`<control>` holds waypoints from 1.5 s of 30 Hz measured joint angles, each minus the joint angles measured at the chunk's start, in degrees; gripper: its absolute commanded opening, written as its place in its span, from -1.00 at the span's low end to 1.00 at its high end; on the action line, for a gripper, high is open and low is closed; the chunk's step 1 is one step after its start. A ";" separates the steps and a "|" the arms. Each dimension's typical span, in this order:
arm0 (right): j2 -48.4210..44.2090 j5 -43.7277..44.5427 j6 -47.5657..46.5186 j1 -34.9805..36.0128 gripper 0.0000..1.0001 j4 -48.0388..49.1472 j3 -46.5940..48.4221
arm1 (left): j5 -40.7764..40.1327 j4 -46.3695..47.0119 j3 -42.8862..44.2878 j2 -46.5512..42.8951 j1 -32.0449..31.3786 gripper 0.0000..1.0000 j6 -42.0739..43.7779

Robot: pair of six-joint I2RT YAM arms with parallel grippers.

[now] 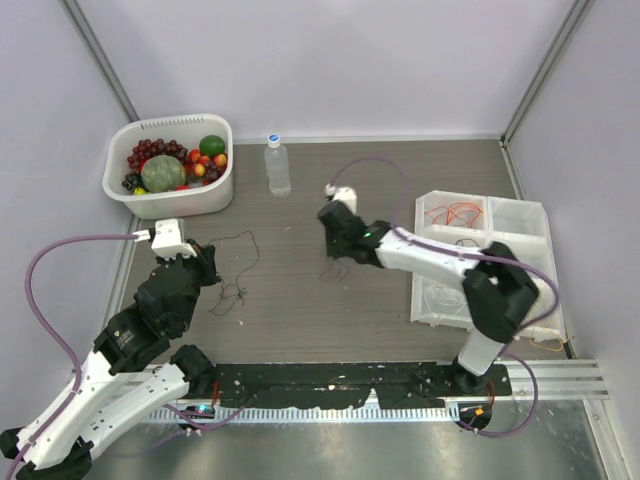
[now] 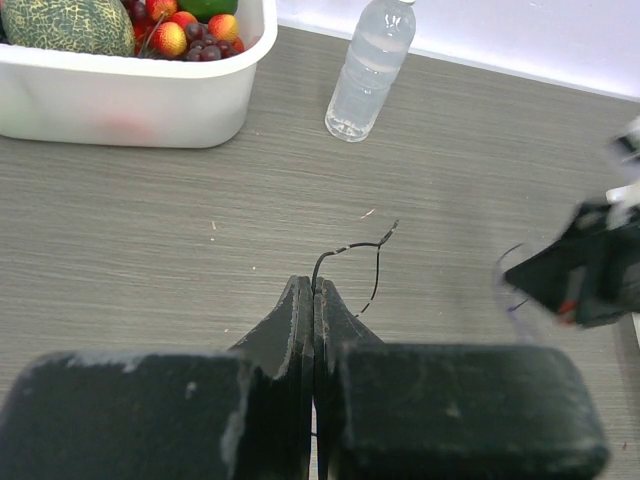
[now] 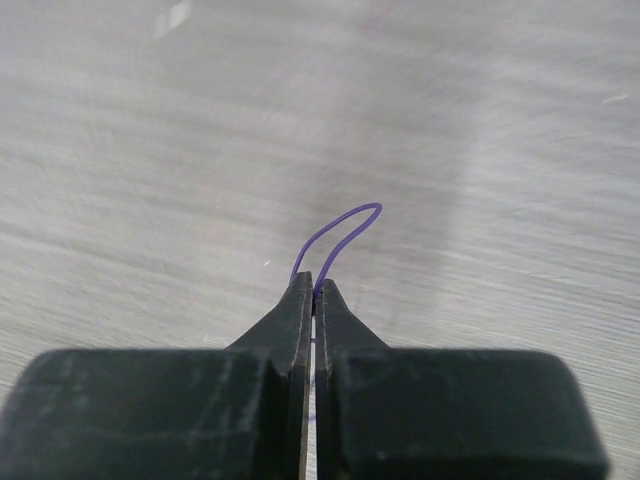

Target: Untangle the cables

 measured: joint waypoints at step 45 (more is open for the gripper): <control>-47.17 27.54 22.47 -48.76 0.82 -28.33 -18.21 | 0.24 2.16 -1.55 -0.02 0.00 -1.00 3.15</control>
